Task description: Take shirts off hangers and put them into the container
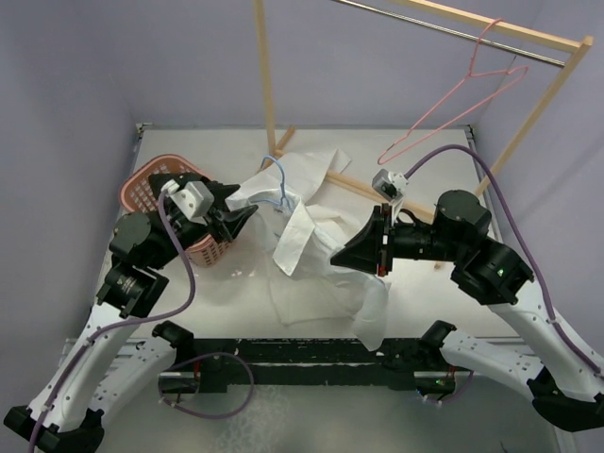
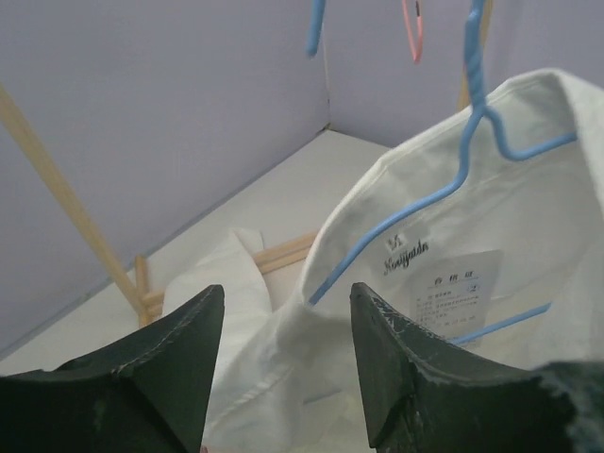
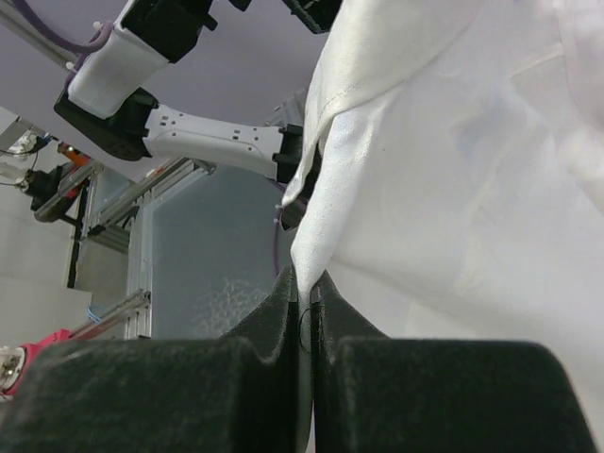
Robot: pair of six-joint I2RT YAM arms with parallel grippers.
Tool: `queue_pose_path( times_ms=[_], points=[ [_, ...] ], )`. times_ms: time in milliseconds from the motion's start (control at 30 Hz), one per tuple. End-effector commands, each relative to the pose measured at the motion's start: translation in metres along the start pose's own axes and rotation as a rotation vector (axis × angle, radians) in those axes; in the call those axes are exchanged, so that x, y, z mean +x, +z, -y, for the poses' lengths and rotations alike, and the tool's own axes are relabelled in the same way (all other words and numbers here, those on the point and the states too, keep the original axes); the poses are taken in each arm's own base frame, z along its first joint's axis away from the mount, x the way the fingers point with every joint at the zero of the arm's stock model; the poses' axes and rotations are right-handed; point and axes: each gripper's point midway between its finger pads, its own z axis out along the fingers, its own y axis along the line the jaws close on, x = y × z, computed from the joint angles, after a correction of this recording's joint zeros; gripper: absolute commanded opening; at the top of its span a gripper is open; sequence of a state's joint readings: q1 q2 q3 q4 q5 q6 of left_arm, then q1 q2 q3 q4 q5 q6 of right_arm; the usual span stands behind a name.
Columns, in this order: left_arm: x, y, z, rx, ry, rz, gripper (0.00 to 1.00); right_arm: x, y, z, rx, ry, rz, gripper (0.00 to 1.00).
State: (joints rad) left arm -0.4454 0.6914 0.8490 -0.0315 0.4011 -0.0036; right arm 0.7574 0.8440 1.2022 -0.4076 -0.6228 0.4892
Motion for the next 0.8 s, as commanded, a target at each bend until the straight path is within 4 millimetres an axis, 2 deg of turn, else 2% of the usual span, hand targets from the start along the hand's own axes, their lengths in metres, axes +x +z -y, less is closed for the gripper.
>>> queue_pose_path(
  times_ms=[0,233,467,533,633,700,767],
  points=[
    [-0.028,0.000,0.012,0.068,0.044,0.098,0.62,-0.019,-0.004,-0.022,-0.082,-0.036,0.056,0.00],
    [-0.018,0.012,0.019,0.114,0.008,0.087,0.65,-0.020,0.001,-0.023,-0.108,-0.022,0.065,0.00],
    [-0.004,0.025,0.029,0.146,0.001,0.049,0.62,-0.021,0.003,-0.026,-0.127,-0.017,0.071,0.00],
    [-0.002,0.027,0.026,0.135,0.008,0.035,0.57,-0.022,0.003,-0.025,-0.129,-0.017,0.074,0.00],
    [0.004,0.027,0.017,0.083,0.027,-0.002,0.43,-0.021,0.002,-0.022,-0.109,-0.020,0.075,0.00],
    [0.006,0.024,0.008,0.035,0.053,-0.024,0.32,-0.020,0.001,-0.019,-0.090,-0.023,0.072,0.00],
    [0.007,0.020,-0.003,-0.025,0.082,-0.045,0.17,-0.017,-0.001,-0.017,-0.068,-0.024,0.065,0.00]
  ],
)
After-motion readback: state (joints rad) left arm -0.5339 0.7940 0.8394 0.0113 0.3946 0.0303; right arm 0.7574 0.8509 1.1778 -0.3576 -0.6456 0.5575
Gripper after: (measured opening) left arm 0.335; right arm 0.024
